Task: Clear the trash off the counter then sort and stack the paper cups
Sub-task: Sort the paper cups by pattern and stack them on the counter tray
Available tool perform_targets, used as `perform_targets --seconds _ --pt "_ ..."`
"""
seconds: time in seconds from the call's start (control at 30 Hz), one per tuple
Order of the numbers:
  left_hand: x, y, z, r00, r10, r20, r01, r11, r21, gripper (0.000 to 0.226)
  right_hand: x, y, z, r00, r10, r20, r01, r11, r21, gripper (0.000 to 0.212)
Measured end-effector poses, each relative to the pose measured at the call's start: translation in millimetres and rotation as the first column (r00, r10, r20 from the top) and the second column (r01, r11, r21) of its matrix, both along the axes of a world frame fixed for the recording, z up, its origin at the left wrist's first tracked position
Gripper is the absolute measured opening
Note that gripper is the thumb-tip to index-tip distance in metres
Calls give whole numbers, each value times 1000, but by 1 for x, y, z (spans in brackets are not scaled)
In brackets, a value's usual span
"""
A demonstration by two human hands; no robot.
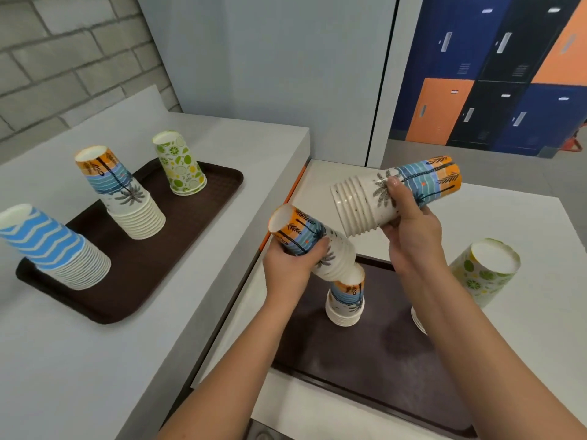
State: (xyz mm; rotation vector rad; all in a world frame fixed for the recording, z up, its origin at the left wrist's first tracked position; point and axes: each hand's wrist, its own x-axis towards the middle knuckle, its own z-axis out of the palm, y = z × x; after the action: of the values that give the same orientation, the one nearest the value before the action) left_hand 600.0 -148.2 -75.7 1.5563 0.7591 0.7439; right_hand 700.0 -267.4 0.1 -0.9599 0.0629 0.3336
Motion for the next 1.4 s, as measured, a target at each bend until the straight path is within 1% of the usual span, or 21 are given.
perform_targets --seconds 0.1,0.17,0.23,0.33,0.43,0.53,0.6,0.67,0.77,0.83,0.93,1.0,1.1,1.17,1.23,1.27,1.3,1.37,1.4 --pt "-15 24 14 989 126 84 -120 990 -67 39 -3 21 5 996 81 -32 -80 996 43 40" --pt "-32 47 28 964 223 145 -216 975 -59 34 -8 39 7 990 137 -44 -135 990 45 41" --pt "-53 76 47 931 311 192 -313 949 -20 36 -15 61 8 980 193 -46 -192 981 41 41" --pt "-86 129 79 873 435 218 -463 881 97 48 -27 99 8 960 279 -31 -279 960 14 40" --pt "-112 179 117 787 555 270 -613 753 239 58 -41 139 13 938 347 7 -347 937 -32 37" --pt "-123 222 154 749 585 310 -662 660 355 57 -50 184 27 919 386 85 -383 922 -50 22" --pt "-121 251 170 759 587 281 -648 639 416 58 -53 215 41 908 389 155 -383 921 -69 21" --pt "-113 274 174 787 587 191 -598 649 470 61 -54 246 57 891 388 236 -376 922 -96 26" --pt "-99 297 163 818 575 -23 -476 698 535 57 -56 287 83 859 381 341 -361 924 -124 36" --pt "-93 305 147 822 555 -130 -413 737 535 55 -58 310 98 833 369 412 -344 929 -135 41" --pt "-89 309 112 820 518 -242 -363 799 479 55 -60 339 110 778 370 508 -345 927 -147 41" --pt "-88 310 88 823 511 -248 -371 814 447 53 -64 355 114 715 402 572 -357 913 -196 41" --pt "-88 309 68 844 519 -132 -428 803 415 53 -74 375 112 613 462 641 -347 886 -307 41" --pt "-90 309 64 854 513 -89 -443 806 392 58 -81 386 104 549 508 664 -334 862 -382 45" --pt "-92 308 63 850 518 -91 -449 805 386 69 -86 395 92 477 576 664 -313 817 -484 54" --pt "-93 307 64 846 525 -97 -457 806 376 79 -87 399 84 440 623 647 -310 781 -542 59" --pt "-94 305 65 844 525 -110 -461 815 351 91 -87 401 75 407 673 618 -313 738 -597 62" --pt "-97 291 72 845 509 -163 -462 850 253 124 -86 403 59 349 756 554 -326 652 -684 66" --pt "-99 282 73 844 500 -193 -462 861 211 134 -84 403 51 314 788 529 -328 613 -719 68"
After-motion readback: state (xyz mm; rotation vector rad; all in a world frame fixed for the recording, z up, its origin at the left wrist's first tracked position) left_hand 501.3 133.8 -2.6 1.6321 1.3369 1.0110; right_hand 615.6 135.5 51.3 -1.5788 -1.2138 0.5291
